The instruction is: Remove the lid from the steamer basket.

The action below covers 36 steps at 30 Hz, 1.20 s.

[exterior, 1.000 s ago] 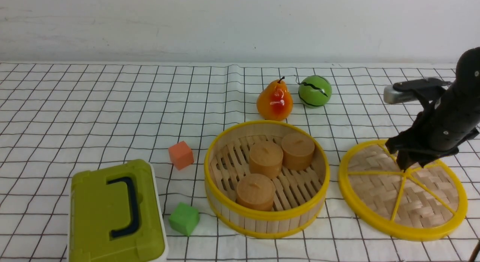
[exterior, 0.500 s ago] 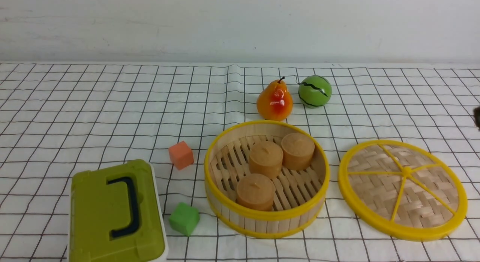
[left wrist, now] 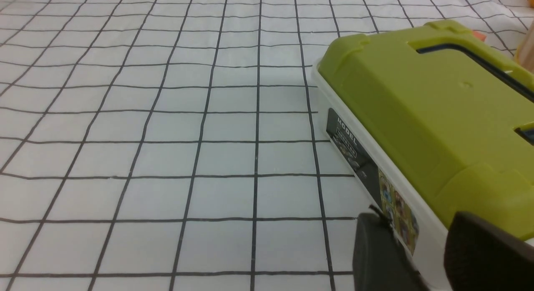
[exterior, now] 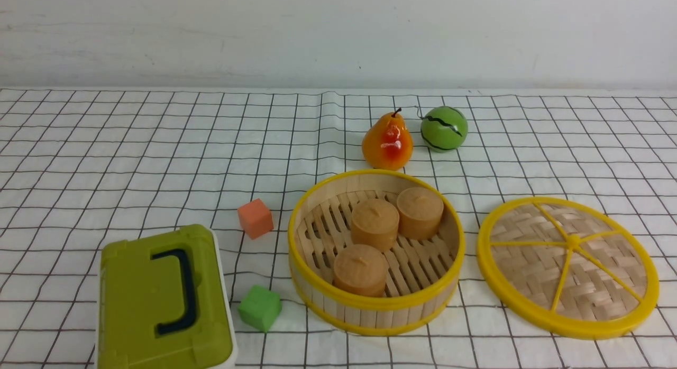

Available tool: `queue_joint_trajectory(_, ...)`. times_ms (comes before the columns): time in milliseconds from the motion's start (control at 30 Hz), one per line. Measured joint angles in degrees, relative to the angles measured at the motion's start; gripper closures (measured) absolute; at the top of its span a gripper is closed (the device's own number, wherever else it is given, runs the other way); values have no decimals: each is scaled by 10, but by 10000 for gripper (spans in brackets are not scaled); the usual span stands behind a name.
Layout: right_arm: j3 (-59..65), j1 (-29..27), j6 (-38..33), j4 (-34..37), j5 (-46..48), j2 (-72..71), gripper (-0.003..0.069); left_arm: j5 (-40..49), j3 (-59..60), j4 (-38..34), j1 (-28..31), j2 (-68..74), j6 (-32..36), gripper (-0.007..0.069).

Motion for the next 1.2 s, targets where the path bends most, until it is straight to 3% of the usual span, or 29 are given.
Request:
queue_joint_trajectory(433,15,0,0,-11,-4,-9,675,0,0,0,0,0,0,385)
queue_joint_trajectory(600,89,0,0,-29,-79,-59,675,0,0,0,0,0,0,385)
queue_joint_trajectory(833,287,-10,23,-93,-220,-211,675,0,0,0,0,0,0,385)
queue_joint_trajectory(1033,423,-52,82,-98,-259,-301,675,0,0,0,0,0,0,385)
queue_joint_trajectory(1200,451,-62,107,-105,-220,-313,675,0,0,0,0,0,0,385)
